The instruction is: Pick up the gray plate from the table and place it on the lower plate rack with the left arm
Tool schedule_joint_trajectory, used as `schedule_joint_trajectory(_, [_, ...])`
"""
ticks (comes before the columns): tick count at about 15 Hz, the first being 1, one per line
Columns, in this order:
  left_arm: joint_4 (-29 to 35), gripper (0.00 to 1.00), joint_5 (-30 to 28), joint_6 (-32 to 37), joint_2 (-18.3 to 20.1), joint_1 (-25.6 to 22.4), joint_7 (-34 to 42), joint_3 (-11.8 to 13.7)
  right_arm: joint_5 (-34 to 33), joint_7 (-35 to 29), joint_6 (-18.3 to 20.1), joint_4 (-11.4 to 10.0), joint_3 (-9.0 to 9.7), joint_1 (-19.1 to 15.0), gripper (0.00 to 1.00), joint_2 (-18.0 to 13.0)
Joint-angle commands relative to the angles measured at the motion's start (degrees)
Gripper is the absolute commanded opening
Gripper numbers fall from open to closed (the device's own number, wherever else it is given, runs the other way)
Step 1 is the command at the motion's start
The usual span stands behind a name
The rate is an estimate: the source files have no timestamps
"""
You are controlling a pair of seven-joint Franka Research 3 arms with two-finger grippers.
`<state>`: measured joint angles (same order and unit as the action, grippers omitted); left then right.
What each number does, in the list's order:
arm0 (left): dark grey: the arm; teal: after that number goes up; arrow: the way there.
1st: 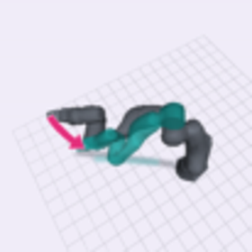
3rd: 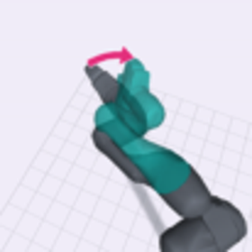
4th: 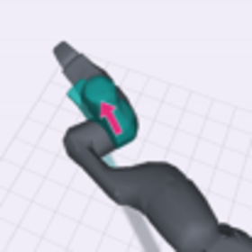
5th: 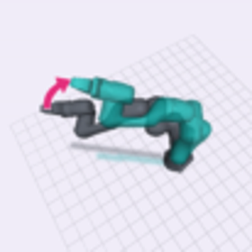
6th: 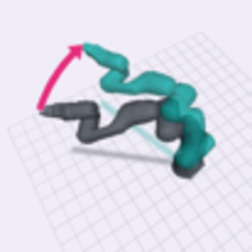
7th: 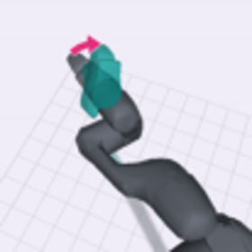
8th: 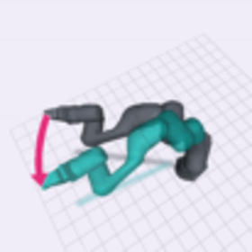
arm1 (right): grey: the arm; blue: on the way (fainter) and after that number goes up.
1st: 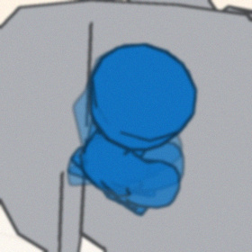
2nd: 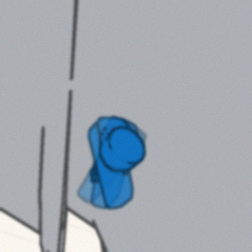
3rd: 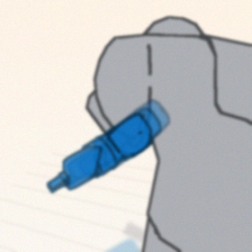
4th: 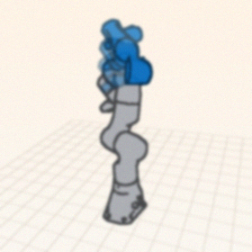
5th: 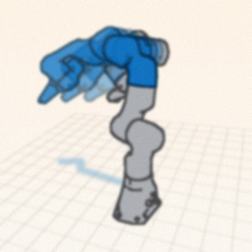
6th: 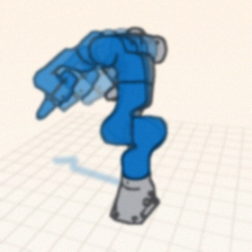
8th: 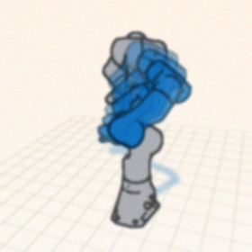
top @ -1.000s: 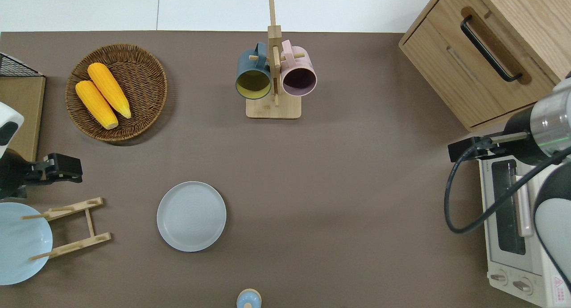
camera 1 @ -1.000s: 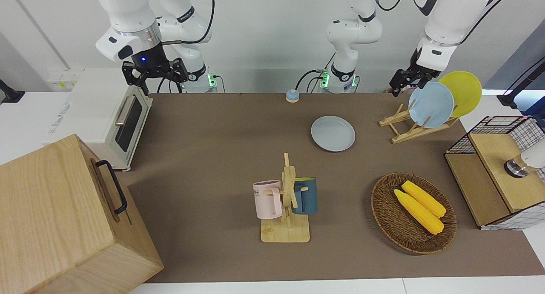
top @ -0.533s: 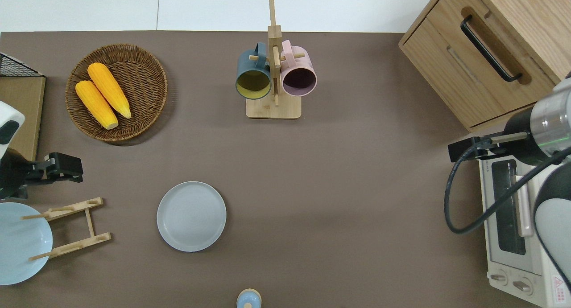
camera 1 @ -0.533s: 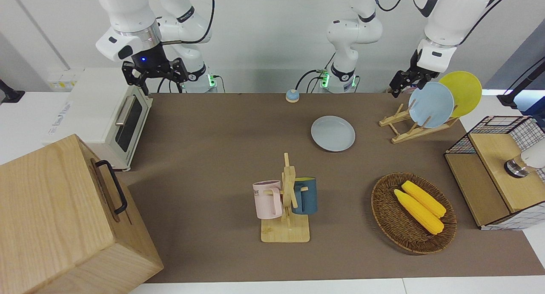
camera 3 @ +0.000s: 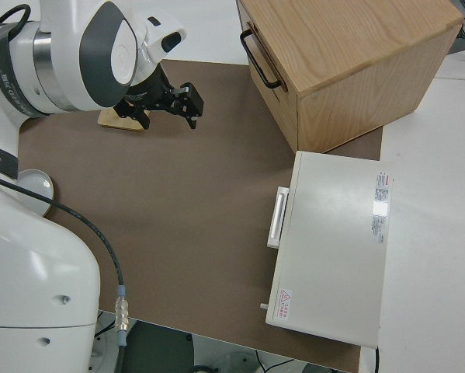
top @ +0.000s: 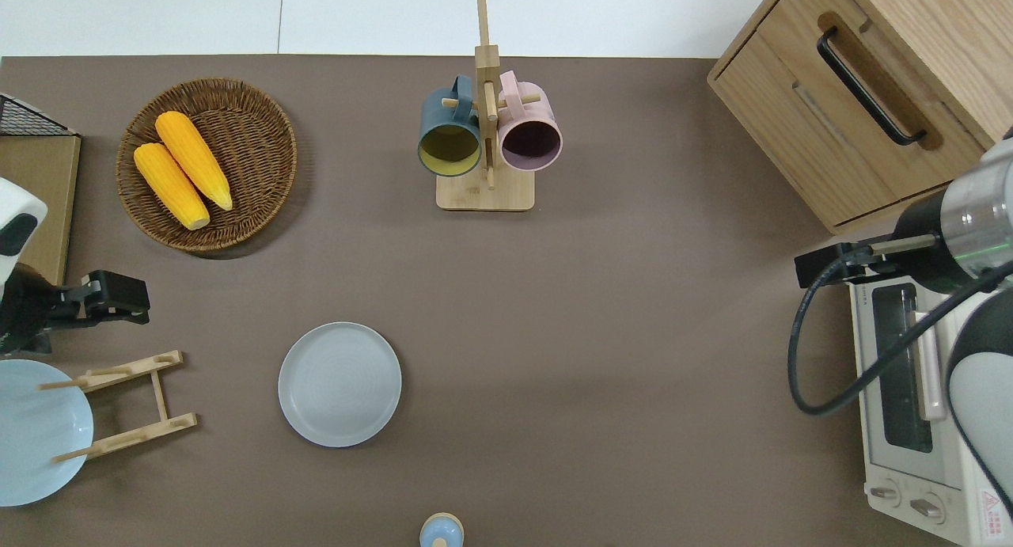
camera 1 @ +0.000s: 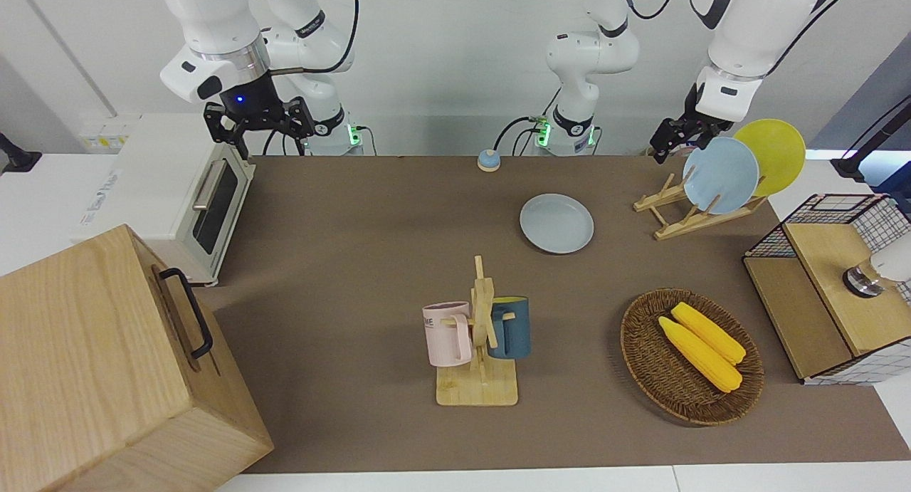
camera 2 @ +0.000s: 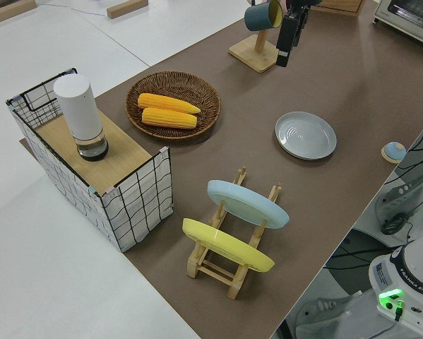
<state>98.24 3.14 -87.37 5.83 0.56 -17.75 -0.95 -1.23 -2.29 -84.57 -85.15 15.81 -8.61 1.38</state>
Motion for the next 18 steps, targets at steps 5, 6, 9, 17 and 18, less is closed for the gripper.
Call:
schedule_joint_trajectory(5, [0.1,0.99,0.38,1.06,-0.3,-0.03,-0.7,0.34,-0.09,-0.69,0.81,0.51,0.98,-1.06,0.983,-0.07])
schedule_joint_trajectory(6, [0.11,0.99,0.38,0.97,-0.38,0.05,-0.79,0.34,-0.09,-0.69,0.81,0.51,0.98,-1.06,0.983,-0.07])
schedule_joint_trajectory(9, [1.33,0.99,0.47,0.97,-0.39,0.14,-0.88,0.07,-0.09,-0.69,0.81,0.51,0.89,-1.06,0.983,-0.07])
schedule_joint_trajectory(17, [17.29,0.99,0.2,-14.36,4.17,0.84,0.52,-0.72,-0.09,-0.69,0.81,0.51,0.89,-1.06,0.983,-0.15])
schedule_joint_trajectory(18, [19.68,0.99,0.2,-17.02,4.79,0.76,0.53,-1.59,-0.09,-0.69,0.81,0.51,0.98,-1.06,0.983,-0.15])
